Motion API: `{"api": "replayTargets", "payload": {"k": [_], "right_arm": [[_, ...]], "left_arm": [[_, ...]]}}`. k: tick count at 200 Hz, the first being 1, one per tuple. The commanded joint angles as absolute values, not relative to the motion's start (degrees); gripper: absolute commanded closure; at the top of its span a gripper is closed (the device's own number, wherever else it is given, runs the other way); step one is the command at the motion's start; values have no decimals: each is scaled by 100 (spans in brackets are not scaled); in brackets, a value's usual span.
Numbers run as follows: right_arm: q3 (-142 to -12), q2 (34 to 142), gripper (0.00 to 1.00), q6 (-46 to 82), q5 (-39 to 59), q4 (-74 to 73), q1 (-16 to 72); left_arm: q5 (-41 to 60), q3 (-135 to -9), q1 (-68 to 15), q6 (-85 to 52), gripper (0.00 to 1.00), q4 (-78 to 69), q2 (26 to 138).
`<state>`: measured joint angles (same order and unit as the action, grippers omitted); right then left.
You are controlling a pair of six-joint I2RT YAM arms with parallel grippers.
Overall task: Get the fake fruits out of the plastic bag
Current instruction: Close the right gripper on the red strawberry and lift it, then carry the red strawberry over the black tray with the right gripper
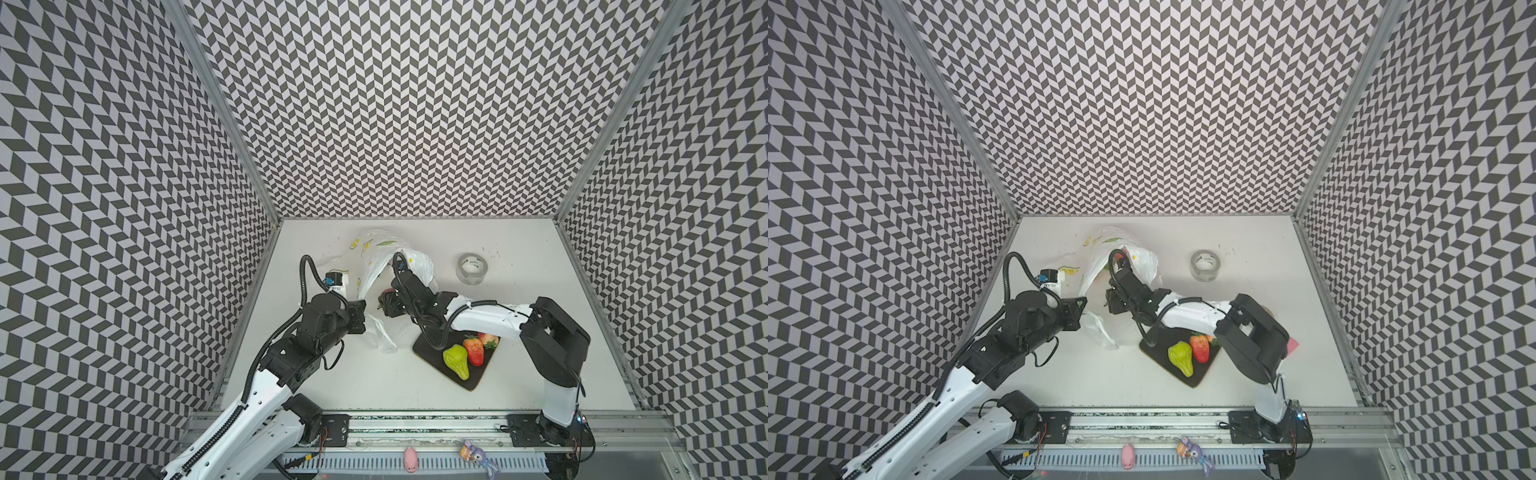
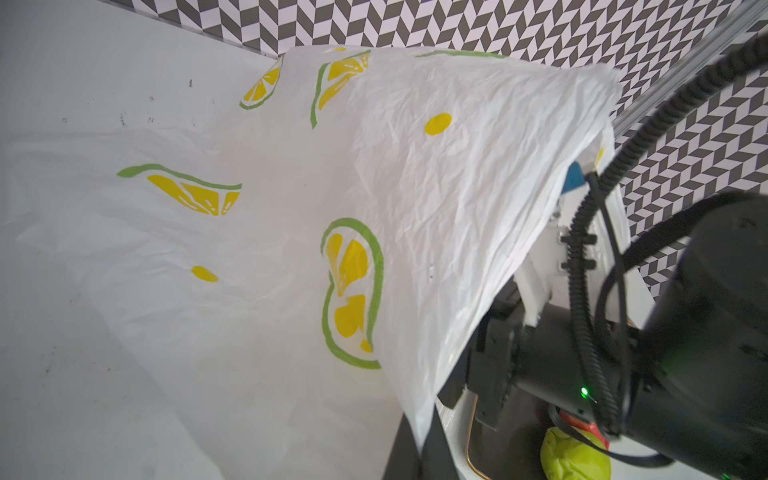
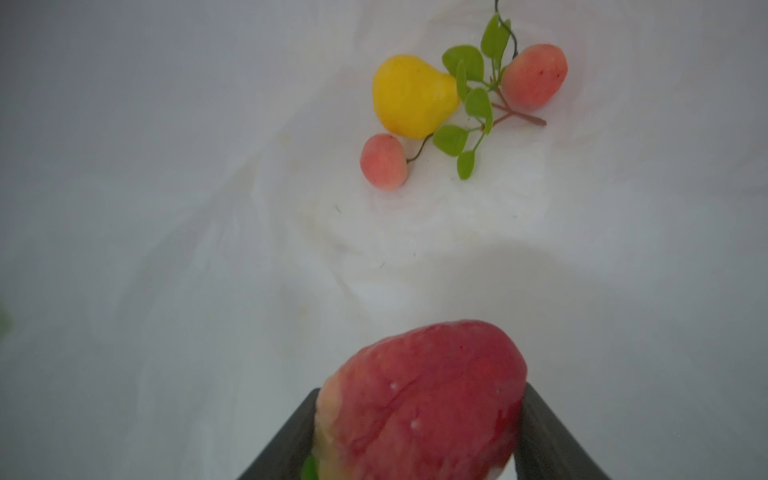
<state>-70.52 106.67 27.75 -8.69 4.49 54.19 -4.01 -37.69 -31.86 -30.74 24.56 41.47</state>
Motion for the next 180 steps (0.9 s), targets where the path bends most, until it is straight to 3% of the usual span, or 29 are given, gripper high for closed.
{"api": "replayTargets", "payload": {"k": [1,106,138,180], "right_arm": [[-6646,9975,73,2418,-522,201,5474],[-5028,7720,73,2701,-520,698,6609],[-4716,7280,73,2880,-948,1136,7166],[-4160,6781,73,3449,-1982,1779,7237]], "left_arm": [[-635,-3730,-3199,-3140,100,2294,4122],[-756,-3720,-3199,-3235,100,2164,4177],[-765,-3726,-3199,-3262,100,2124,4175],[-767,-3703,-3199,-3274,100,2136,4119]]}}
